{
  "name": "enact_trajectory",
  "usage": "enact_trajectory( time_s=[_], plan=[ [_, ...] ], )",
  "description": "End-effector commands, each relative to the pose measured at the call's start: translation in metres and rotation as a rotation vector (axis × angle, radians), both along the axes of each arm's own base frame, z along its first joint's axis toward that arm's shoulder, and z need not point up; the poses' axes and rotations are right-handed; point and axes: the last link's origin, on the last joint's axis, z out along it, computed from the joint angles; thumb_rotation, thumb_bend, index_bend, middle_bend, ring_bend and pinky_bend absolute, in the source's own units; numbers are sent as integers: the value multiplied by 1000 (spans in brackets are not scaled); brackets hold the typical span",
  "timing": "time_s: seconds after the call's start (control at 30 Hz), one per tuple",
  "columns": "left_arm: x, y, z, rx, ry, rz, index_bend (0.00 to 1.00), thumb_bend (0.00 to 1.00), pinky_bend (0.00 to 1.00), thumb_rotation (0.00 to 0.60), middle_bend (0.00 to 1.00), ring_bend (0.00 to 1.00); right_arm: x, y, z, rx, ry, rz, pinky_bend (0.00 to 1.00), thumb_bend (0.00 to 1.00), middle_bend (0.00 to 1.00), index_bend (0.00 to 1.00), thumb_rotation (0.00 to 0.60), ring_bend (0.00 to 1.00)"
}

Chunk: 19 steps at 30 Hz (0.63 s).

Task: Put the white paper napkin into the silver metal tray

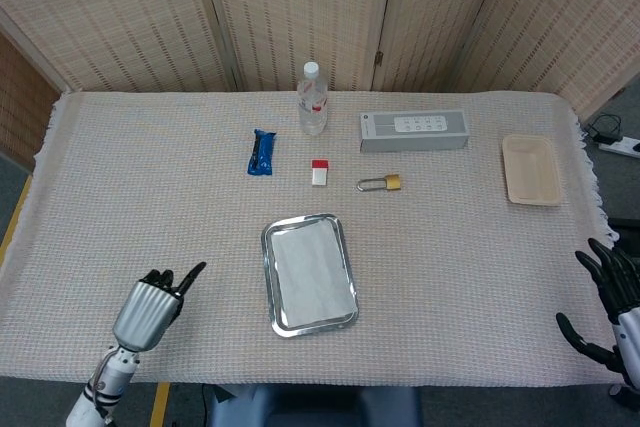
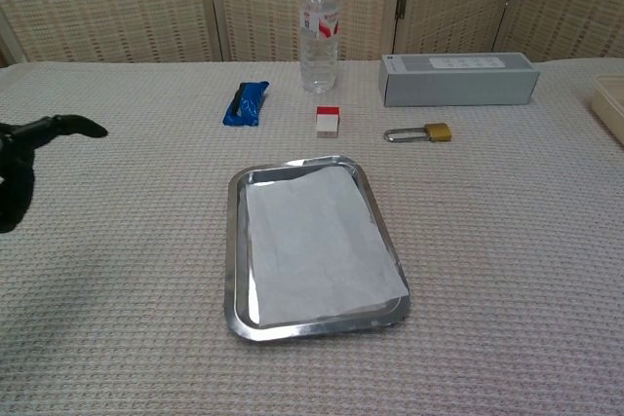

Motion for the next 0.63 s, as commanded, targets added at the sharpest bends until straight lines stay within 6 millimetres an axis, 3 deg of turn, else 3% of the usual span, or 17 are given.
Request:
enact_trajectory(
  time_s=[0.03,0.13,0.2,0.43,0.63],
  plan=[
    [-39,-32,63,140,-122,168,225,362,364,600,393,287,0,-8,-13,80,43,-40,0,399,0,0,600,0],
    [-54,-48,93,214,-163,243,212,293,271,600,333,219,0,-15,-23,99,73,-61,0,400,0,0,600,0],
    [-62,-54,103,235,-168,288,210,249,237,600,309,182,-1,-19,-28,113,88,-75,0,399,0,0,600,0],
    [-72,-61,106,141,-175,518,79,152,73,600,96,19,0,-35,-47,132,133,-86,0,400,0,0,600,0],
    [-69,-64,106,125,-174,532,71,149,66,600,86,14,1,-38,-53,150,143,-75,0,400,0,0,600,0]
  ],
)
